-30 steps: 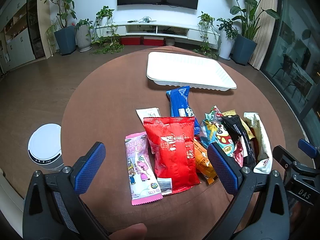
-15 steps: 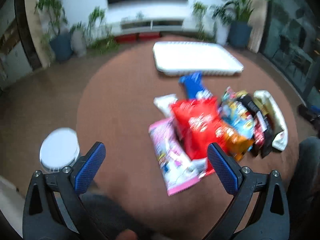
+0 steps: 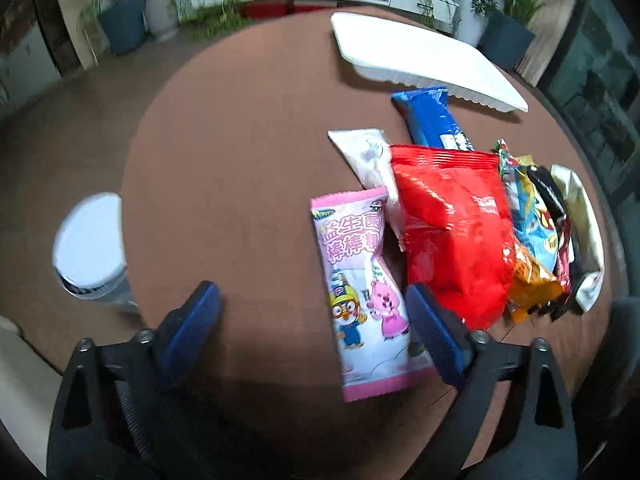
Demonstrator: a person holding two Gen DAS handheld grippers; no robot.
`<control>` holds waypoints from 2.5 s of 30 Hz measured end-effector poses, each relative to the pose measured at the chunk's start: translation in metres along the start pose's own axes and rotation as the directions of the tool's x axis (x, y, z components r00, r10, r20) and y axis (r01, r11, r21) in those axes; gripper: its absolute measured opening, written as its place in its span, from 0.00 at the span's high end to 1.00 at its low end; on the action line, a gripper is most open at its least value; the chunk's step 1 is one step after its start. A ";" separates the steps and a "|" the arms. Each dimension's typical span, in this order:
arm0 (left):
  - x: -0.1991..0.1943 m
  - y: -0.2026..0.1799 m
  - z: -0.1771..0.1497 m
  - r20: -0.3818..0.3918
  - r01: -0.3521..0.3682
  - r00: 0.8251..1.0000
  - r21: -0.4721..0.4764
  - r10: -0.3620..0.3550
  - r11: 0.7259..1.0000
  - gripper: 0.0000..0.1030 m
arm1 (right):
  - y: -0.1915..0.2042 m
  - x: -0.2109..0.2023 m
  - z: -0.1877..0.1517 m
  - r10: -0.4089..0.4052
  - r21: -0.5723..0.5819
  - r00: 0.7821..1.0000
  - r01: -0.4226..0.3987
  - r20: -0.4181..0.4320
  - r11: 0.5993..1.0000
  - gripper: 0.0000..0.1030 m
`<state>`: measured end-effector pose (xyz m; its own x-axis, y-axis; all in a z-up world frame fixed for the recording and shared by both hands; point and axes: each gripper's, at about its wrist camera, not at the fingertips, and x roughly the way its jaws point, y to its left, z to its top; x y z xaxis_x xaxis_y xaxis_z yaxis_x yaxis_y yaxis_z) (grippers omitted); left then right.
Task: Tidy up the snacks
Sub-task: 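Grasp the pink candy packet with the left gripper while the right gripper grasps the white long packet, then carry both packets over the white tray and release them inside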
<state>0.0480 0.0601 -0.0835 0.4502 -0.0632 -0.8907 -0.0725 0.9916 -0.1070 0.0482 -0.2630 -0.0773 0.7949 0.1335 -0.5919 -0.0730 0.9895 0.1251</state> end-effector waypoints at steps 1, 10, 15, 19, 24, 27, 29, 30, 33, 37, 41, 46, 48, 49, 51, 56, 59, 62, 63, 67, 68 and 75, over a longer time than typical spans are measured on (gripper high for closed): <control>0.006 0.002 0.002 -0.021 0.029 0.999 -0.011 -0.030 1.000 0.26 | 0.000 0.002 0.000 0.009 0.004 1.000 -0.009 -0.012 1.000 0.08; 0.014 -0.004 0.012 0.010 -0.004 1.000 0.064 0.004 0.998 0.69 | -0.001 0.009 0.003 0.038 0.010 0.997 -0.037 -0.068 0.999 0.13; 0.010 -0.007 0.007 0.014 0.042 0.999 0.075 -0.043 0.996 0.73 | -0.008 0.016 0.004 0.025 0.023 0.993 -0.022 -0.118 0.999 0.15; 0.010 -0.009 0.005 0.016 0.093 0.995 0.072 -0.094 0.993 0.77 | -0.012 0.028 0.003 0.011 0.025 0.984 -0.006 -0.177 1.000 0.21; 0.008 -0.002 0.000 0.007 0.137 0.990 0.059 -0.137 0.989 0.77 | -0.019 0.056 0.002 0.013 0.037 0.953 -0.001 -0.302 0.999 0.29; 0.006 -0.005 -0.003 0.007 0.128 0.992 0.084 -0.129 0.988 0.77 | -0.018 0.068 0.001 0.010 0.029 0.942 0.000 -0.336 1.000 0.30; 0.006 -0.010 -0.004 0.008 0.112 0.993 0.116 -0.114 0.987 0.77 | -0.015 0.078 0.000 0.001 0.010 0.930 0.003 -0.368 1.000 0.32; 0.006 -0.011 -0.005 0.007 0.110 0.994 0.123 -0.112 0.986 0.77 | -0.014 0.081 -0.001 0.002 0.006 0.926 0.000 -0.378 1.000 0.33; 0.007 -0.015 -0.004 -0.005 0.101 0.995 0.149 -0.101 0.984 0.77 | -0.008 0.090 -0.005 -0.003 -0.014 0.911 -0.003 -0.413 1.000 0.40; 0.007 -0.017 -0.003 -0.007 0.096 0.995 0.158 -0.096 0.983 0.77 | -0.007 0.093 -0.010 -0.005 -0.022 0.903 -0.005 -0.430 1.000 0.56; 0.008 -0.017 -0.003 -0.001 0.102 0.995 0.153 -0.103 0.983 0.77 | -0.010 0.092 -0.014 -0.012 -0.032 0.901 -0.002 -0.433 0.999 0.71; 0.007 -0.013 -0.003 -0.005 0.122 0.992 0.141 -0.123 0.982 0.77 | -0.016 0.088 -0.016 0.018 -0.015 0.905 -0.026 -0.425 1.000 0.75; 0.007 -0.015 -0.003 -0.006 0.117 0.993 0.154 -0.117 0.981 0.77 | -0.018 0.087 -0.016 0.026 -0.008 0.907 -0.032 -0.419 0.999 0.77; 0.007 -0.017 -0.004 -0.006 0.111 0.994 0.165 -0.111 0.980 0.77 | -0.019 0.088 -0.016 0.032 -0.001 0.908 -0.035 -0.418 0.999 0.77; 0.006 -0.020 -0.004 -0.006 0.103 0.995 0.184 -0.104 0.978 0.78 | -0.022 0.085 -0.017 0.044 0.014 0.911 -0.042 -0.411 0.999 0.78; 0.006 -0.019 -0.002 -0.009 0.124 0.992 0.185 -0.124 0.975 0.82 | -0.025 0.076 -0.015 0.070 0.039 0.919 -0.059 -0.387 0.997 0.79; 0.004 -0.016 -0.002 -0.006 0.137 0.990 0.171 -0.138 0.976 0.83 | -0.028 0.069 -0.014 0.083 0.055 0.924 -0.068 -0.373 0.996 0.79; 0.002 -0.013 -0.002 -0.002 0.148 0.989 0.159 -0.150 0.976 0.83 | -0.030 0.064 -0.013 0.101 0.070 0.924 -0.081 -0.369 0.994 0.79; 0.001 -0.012 -0.003 0.001 0.150 0.988 0.157 -0.152 0.976 0.83 | -0.031 0.064 -0.012 0.104 0.073 0.925 -0.083 -0.366 0.994 0.79; -0.005 -0.006 -0.004 0.020 0.167 0.985 0.139 -0.171 0.976 0.86 | -0.032 0.060 -0.012 0.112 0.084 0.929 -0.088 -0.354 0.993 0.79; -0.007 -0.005 -0.004 0.027 0.171 0.984 0.135 -0.176 0.976 0.87 | -0.032 0.059 -0.012 0.114 0.086 0.930 -0.089 -0.351 0.992 0.79; -0.017 0.003 -0.001 0.055 0.176 0.981 0.118 -0.184 0.977 0.87 | -0.039 0.051 -0.005 0.130 0.105 0.938 -0.101 -0.322 0.989 0.79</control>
<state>0.0389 0.0643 -0.0695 0.5038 -0.2379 -0.8304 0.1135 0.9712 -0.2094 0.0889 -0.2950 -0.1163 0.5418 0.2716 -0.7954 -0.0887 0.9595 0.2673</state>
